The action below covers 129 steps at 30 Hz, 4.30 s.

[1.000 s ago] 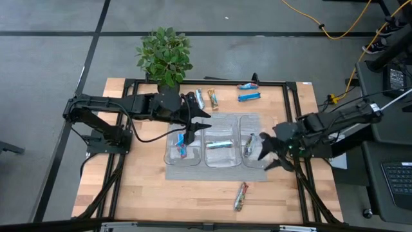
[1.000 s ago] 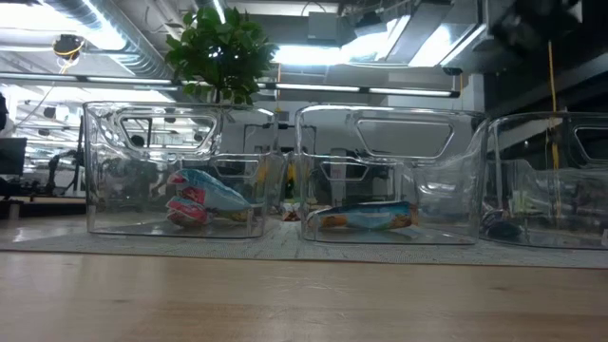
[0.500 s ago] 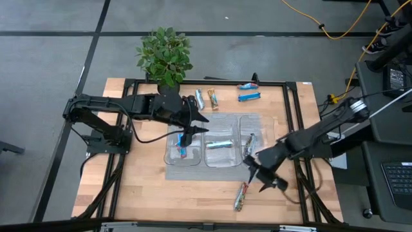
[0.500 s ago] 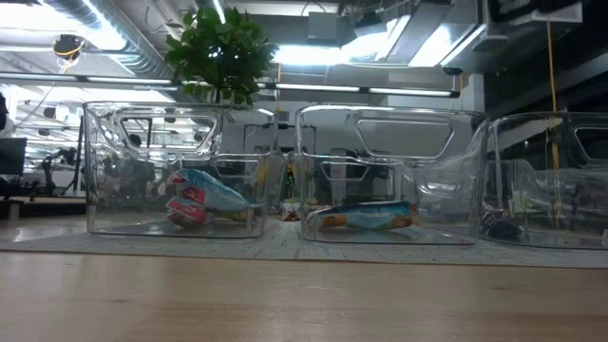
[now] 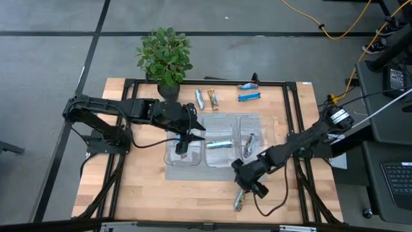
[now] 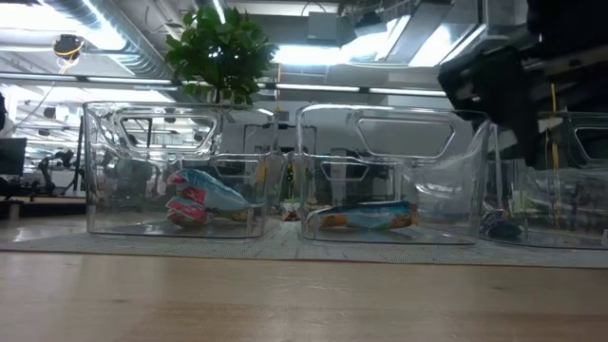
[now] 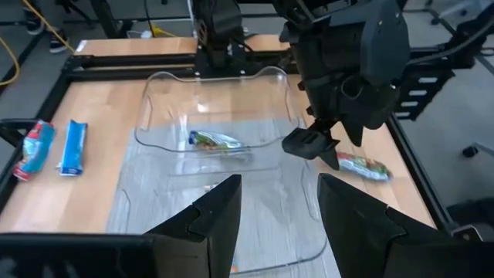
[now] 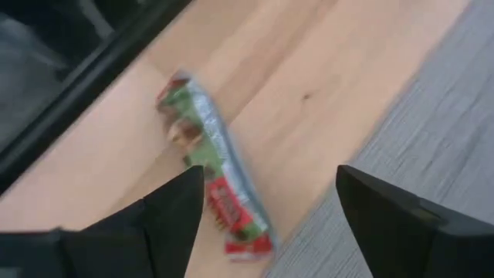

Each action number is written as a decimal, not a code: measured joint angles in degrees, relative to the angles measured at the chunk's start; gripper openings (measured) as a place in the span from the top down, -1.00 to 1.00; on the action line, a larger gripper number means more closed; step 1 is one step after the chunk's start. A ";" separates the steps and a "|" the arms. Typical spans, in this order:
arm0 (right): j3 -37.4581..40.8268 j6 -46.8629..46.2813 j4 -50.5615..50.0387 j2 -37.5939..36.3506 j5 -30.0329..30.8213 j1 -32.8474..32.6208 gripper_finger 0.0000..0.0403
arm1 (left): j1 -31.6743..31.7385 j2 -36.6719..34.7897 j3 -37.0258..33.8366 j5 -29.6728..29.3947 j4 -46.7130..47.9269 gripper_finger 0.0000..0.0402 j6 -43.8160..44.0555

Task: Pick and place Granola Bars by type
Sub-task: Put the red granola bar into the left transparent bin

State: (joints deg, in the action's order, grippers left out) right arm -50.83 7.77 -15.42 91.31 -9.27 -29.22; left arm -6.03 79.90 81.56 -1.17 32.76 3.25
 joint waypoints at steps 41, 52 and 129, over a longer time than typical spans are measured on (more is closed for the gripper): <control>-17.50 4.58 -21.47 18.53 9.56 -8.61 0.08 | -3.88 -0.02 0.04 1.07 0.56 0.18 -0.43; -21.87 4.55 -29.01 17.33 9.74 -8.50 0.87 | -4.15 -0.02 0.04 0.75 0.54 0.18 0.50; -27.21 14.48 -35.08 -32.89 18.11 19.17 0.92 | -6.42 -0.13 0.00 -14.95 -9.25 0.18 1.56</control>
State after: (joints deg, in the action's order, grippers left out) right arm -78.04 22.25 -50.50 58.42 8.84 -10.05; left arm -12.45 79.77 81.56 -16.12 23.51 4.81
